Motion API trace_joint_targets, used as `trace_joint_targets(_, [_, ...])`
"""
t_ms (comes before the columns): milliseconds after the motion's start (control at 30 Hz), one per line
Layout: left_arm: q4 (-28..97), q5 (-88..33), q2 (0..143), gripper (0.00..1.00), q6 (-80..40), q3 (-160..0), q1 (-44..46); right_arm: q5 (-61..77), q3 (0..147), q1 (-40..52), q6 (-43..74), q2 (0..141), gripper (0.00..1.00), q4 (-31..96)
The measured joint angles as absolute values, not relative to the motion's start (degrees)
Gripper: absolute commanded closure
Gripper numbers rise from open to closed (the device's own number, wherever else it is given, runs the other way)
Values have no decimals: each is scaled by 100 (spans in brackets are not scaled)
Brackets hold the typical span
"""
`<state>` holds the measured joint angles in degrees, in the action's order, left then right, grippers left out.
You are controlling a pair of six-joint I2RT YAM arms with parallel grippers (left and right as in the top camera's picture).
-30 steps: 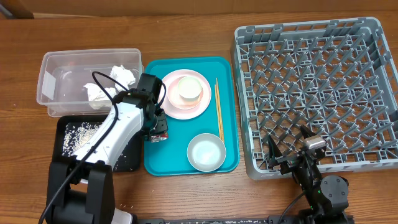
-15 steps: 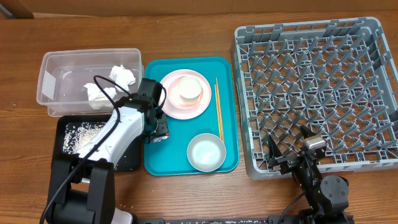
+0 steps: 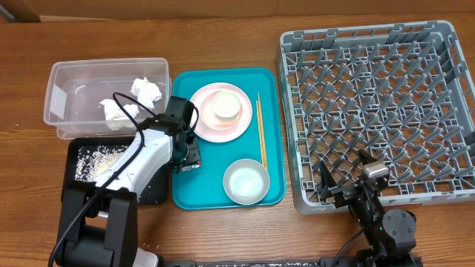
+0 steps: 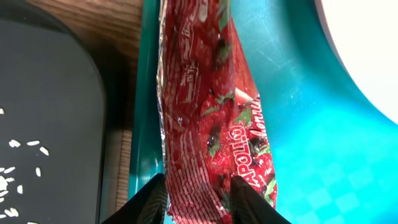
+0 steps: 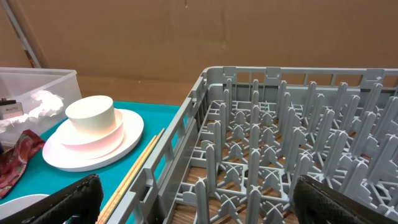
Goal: Sort waste into correct bins and load items into the dishwasher
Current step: 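Lower the left gripper and grasp the red snack wrapper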
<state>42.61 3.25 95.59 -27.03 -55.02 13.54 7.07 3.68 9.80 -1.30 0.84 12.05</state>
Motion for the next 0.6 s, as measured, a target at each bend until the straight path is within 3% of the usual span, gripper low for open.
trace_joint_targets(233, [4119, 370, 9559, 64, -2703, -5387, 1354, 707, 368, 980, -128, 84, 0, 1212])
trace_joint_targets(433, [4062, 370, 9559, 83, -2698, -5360, 1354, 707, 368, 980, -128, 84, 0, 1212])
trace_joint_targets(600, [4062, 373, 9559, 92, -2700, -5360, 1354, 707, 368, 980, -128, 84, 0, 1210])
